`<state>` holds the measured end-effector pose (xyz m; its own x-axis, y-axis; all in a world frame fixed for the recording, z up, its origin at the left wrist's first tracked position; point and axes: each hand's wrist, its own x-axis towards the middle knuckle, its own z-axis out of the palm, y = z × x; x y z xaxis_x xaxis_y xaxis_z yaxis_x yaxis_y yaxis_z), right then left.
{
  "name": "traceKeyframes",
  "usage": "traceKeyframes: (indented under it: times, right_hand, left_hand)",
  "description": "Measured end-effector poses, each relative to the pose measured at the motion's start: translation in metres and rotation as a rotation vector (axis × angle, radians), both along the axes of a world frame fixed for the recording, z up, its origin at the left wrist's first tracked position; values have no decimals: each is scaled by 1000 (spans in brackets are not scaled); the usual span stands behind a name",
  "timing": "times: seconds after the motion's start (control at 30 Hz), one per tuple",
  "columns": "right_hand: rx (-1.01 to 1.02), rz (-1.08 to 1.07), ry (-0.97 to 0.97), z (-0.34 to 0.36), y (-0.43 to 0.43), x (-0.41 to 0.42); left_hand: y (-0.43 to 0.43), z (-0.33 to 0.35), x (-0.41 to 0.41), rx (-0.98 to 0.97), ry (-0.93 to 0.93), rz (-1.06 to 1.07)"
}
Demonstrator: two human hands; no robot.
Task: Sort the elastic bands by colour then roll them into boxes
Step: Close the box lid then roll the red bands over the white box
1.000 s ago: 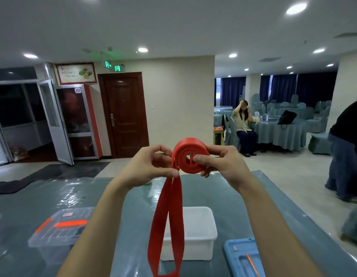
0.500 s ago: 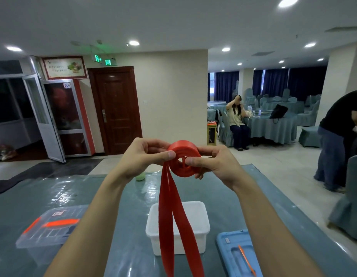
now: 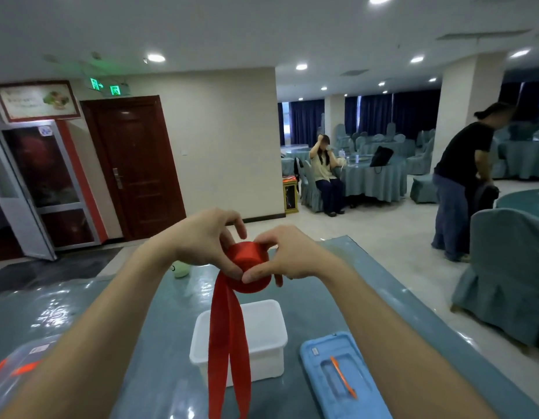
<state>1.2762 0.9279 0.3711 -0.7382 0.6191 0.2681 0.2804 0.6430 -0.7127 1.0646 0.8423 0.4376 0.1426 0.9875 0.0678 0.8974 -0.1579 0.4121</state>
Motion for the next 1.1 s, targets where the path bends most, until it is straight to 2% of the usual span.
traceKeyframes:
  times: [0.1, 0.23, 0.3, 0.43, 0.53, 0.6, 0.67, 0.73, 0.8, 0.87, 0.93, 1.1]
  right_hand:
    - [13, 16, 3, -3, 2, -1]
    - [14, -20, 8, -4, 6, 0]
    - [-55, -24, 119, -5, 9, 4]
    - [-199, 24, 332, -14, 10, 16]
    - [-268, 32, 382, -25, 8, 18]
    - [-306, 28, 382, -35, 8, 20]
    - [-322, 33, 295, -41, 8, 25]
    - [-274, 36, 126, -43, 6, 25]
    - [-161, 9, -35, -47, 4, 19]
    - [-119, -5, -74, -57, 1, 13]
    - [-196, -8, 29, -66, -1, 13]
    - [-367, 20, 264, -77, -2, 20]
  left_hand:
    - [7, 7, 5, -21, 68, 10]
    - [14, 5, 9, -1, 66, -10]
    - [14, -5, 2, 51, -64, -7]
    - [5, -46, -16, 52, -464, -48]
    - [6, -72, -12, 89, -571, -40]
    - [9, -80, -9, 131, -508, -18]
    - [9, -77, -6, 128, -380, 12]
    - [11, -69, 2, 78, -167, -3]
    - [16, -62, 16, 62, 124, -15]
    - [19, -58, 28, 61, 307, -25]
    - [19, -62, 24, 56, 283, -31]
    - [-2, -92, -5, -6, -149, 7]
